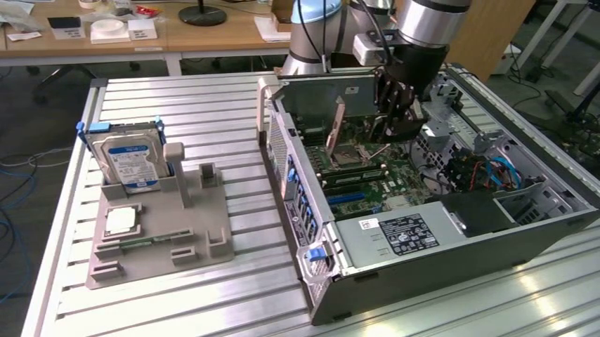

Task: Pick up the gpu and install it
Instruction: 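Insert the gpu into the slot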

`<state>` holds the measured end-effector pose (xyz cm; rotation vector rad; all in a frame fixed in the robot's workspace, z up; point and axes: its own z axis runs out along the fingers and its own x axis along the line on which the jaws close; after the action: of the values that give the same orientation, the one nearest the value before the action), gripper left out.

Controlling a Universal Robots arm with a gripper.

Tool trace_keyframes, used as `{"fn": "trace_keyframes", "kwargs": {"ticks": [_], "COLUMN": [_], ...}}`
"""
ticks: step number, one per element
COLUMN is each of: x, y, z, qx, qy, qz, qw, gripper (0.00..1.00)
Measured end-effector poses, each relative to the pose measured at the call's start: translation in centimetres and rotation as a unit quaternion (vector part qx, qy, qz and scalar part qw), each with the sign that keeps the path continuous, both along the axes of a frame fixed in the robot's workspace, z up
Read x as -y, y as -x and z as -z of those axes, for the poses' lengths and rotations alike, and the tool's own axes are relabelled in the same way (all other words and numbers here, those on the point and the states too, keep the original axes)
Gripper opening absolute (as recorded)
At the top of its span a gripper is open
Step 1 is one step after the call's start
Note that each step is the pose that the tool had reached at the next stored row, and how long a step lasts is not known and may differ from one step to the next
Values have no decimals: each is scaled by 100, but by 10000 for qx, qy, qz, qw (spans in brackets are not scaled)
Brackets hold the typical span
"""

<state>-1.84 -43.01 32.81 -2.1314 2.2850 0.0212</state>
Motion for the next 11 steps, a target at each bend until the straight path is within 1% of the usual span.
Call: {"fn": "trace_keyframes", "kwargs": {"ticks": [2,6,7,10,11], "x": [0,0,0,0,0], "y": [17,31,31,36,45], "z": [6,71,86,115,126], "qx": [0,0,11,90,101], "qy": [0,0,0,0,-2], "qz": [14,14,14,14,10], "qw": [10000,10000,10000,10000,9999], "gripper": [28,28,28,28,28]}}
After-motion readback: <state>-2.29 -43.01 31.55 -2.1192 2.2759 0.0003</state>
